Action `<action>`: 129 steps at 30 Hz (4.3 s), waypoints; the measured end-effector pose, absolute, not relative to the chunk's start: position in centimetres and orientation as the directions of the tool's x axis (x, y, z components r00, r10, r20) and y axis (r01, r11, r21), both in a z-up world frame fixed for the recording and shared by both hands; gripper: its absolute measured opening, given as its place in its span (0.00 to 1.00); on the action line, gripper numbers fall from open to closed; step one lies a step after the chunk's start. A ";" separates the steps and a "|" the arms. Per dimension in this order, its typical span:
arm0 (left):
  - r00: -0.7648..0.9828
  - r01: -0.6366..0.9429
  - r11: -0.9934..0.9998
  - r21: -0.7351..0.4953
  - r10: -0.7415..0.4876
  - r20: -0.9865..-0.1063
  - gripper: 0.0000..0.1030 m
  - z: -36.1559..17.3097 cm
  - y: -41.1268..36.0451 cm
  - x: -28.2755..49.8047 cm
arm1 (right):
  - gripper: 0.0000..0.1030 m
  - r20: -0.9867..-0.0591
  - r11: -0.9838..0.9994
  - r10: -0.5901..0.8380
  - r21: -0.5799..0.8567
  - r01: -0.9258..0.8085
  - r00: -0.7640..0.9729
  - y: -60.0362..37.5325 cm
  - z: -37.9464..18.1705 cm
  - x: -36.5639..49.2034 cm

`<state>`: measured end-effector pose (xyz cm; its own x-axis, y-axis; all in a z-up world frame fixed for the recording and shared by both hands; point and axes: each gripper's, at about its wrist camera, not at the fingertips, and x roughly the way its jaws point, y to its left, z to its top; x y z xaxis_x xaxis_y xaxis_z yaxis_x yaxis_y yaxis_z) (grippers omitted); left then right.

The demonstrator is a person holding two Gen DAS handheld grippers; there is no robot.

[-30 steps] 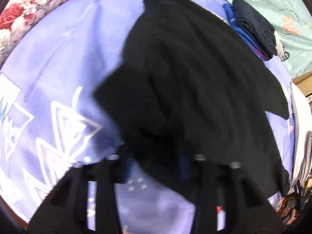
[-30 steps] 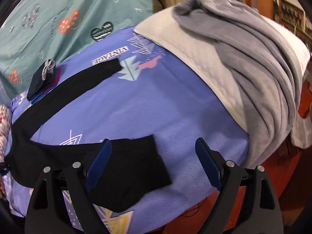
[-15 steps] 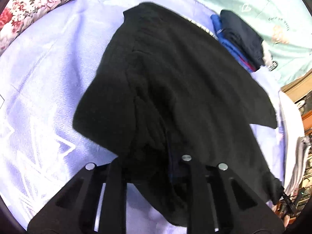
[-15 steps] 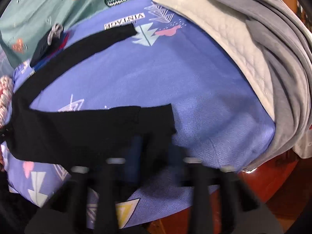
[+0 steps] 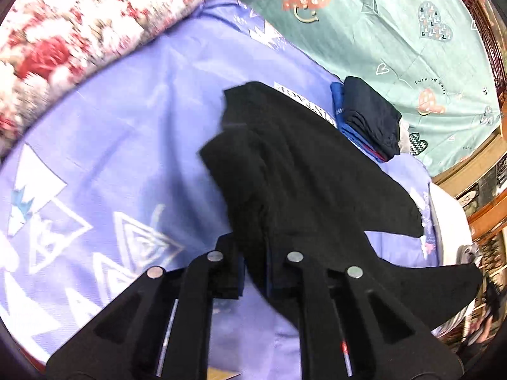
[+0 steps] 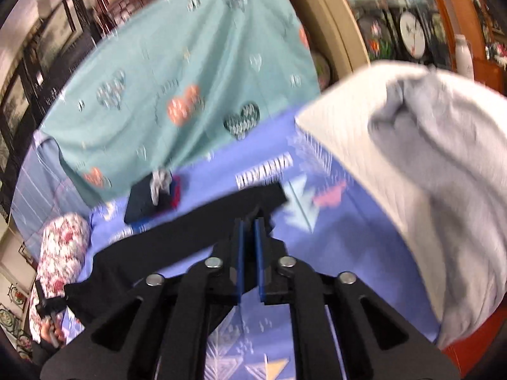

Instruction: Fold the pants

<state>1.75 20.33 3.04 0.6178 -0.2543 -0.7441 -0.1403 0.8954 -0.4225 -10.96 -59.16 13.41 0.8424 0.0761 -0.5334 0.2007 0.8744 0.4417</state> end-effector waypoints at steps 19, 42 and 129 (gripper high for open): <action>0.488 -0.222 0.904 -0.366 -0.222 -0.844 0.52 -5.3 18.7 4.8 | 0.79 -0.869 0.842 0.065 0.311 0.441 0.490 -57.8 -4.3 -9.9; 0.482 -0.273 0.886 -0.374 -0.211 -0.851 0.47 -4.6 21.6 -0.7 | 0.36 -0.857 0.828 -0.119 0.193 0.526 0.502 -57.9 -2.0 -13.0; 0.440 -0.159 0.767 -0.622 -0.509 -0.740 0.87 -3.3 19.3 3.5 | 0.04 -0.732 0.759 0.581 0.328 -0.563 0.357 -24.6 -2.5 -3.3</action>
<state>3.47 19.34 -3.30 0.4397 -0.5085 -0.7403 -0.1594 0.7670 -0.6215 -3.29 -24.62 -2.54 0.3567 0.5808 -0.7317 -0.5628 0.7587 0.3279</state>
